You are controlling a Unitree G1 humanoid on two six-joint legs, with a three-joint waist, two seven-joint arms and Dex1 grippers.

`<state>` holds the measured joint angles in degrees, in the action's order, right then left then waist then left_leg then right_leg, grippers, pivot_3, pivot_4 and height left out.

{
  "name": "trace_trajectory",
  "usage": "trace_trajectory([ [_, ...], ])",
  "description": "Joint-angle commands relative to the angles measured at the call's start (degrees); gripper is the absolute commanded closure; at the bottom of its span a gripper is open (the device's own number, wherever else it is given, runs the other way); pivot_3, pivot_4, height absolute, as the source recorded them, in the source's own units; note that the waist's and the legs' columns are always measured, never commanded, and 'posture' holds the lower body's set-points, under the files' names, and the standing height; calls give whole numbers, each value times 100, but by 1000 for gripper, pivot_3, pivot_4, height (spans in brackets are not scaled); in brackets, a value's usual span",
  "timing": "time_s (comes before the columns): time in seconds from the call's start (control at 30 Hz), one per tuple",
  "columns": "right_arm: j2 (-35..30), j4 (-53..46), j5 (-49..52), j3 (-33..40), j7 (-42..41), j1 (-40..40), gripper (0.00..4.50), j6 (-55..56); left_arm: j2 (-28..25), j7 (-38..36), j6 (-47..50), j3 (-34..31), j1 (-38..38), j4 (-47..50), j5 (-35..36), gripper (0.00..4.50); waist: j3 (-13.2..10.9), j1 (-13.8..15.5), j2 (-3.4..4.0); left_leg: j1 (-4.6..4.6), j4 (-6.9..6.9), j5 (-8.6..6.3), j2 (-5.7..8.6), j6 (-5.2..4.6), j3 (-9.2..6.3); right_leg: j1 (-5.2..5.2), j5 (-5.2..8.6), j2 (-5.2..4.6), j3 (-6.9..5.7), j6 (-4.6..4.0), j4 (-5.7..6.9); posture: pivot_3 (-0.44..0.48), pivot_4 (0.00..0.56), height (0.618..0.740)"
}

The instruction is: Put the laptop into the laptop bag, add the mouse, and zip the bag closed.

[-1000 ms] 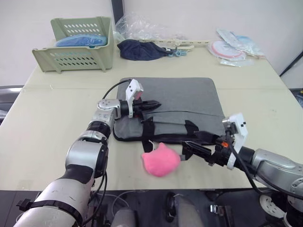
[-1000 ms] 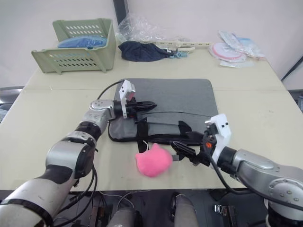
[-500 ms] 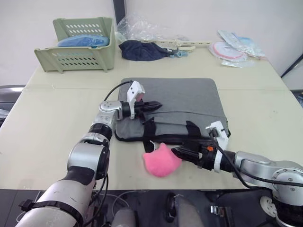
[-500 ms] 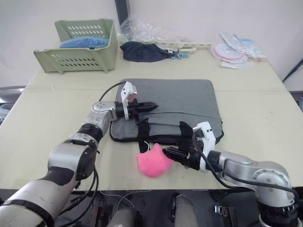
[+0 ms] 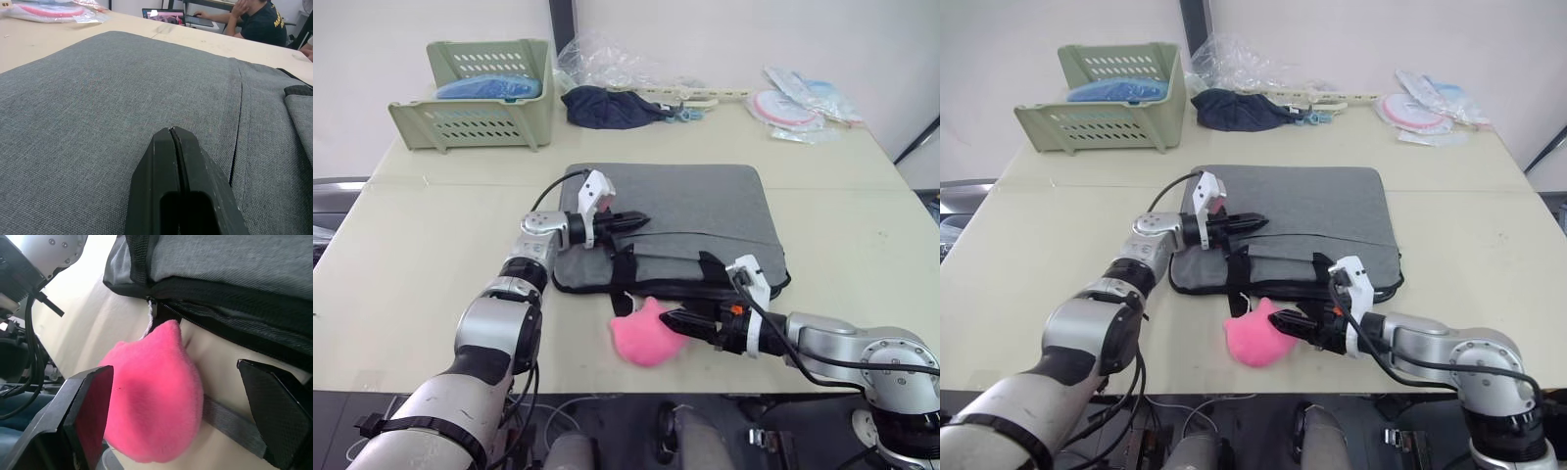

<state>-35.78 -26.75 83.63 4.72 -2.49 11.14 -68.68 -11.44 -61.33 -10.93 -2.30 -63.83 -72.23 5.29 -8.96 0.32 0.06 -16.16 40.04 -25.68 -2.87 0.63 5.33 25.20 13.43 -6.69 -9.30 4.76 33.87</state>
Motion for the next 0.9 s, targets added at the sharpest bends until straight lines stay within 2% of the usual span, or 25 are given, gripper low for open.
trace_trajectory([
  [0.03, -50, -22, 257, -23, -48, 65, 47, 44, 85, 61, 199, 78, 240, -275, -232, 4439, 0, 2, 0, 0, 0, 0, 0, 0, 0, 0, 0, 0, 0, 0, 0, 0, 150, 740],
  [0.5, -351, 473, 374, -476, -128, 460, 47, -375, 70, 123, 203, 32, 228, -265, -210, 4439, 5, 16, -1, 2, 2, -1, 0, -3, -3, -5, -3, -2, -3, 5, -3, 0, 150, 740],
  [0.6, -397, 497, 277, -496, -194, 495, 833, -401, 60, 135, 208, 10, 211, -260, -203, 4500, 6, 16, -2, 1, 3, -2, 0, -4, -2, -5, -4, -2, -2, 7, -5, 0, 150, 740],
  [0.83, -440, 446, 239, -454, -240, 478, 4314, -394, 65, 153, 200, -12, 209, -259, -211, 4500, 6, 14, -2, 1, 3, -2, 0, -3, -2, -5, -5, -2, -2, 8, -5, 0, 150, 740],
  [0.9, -458, 400, 315, -395, -207, 486, 4479, -368, 66, 153, 194, -15, 215, -259, -216, 4500, 6, 14, -2, 1, 3, -2, 0, -3, -2, -5, -5, -2, -2, 8, -5, 0, 150, 740],
])
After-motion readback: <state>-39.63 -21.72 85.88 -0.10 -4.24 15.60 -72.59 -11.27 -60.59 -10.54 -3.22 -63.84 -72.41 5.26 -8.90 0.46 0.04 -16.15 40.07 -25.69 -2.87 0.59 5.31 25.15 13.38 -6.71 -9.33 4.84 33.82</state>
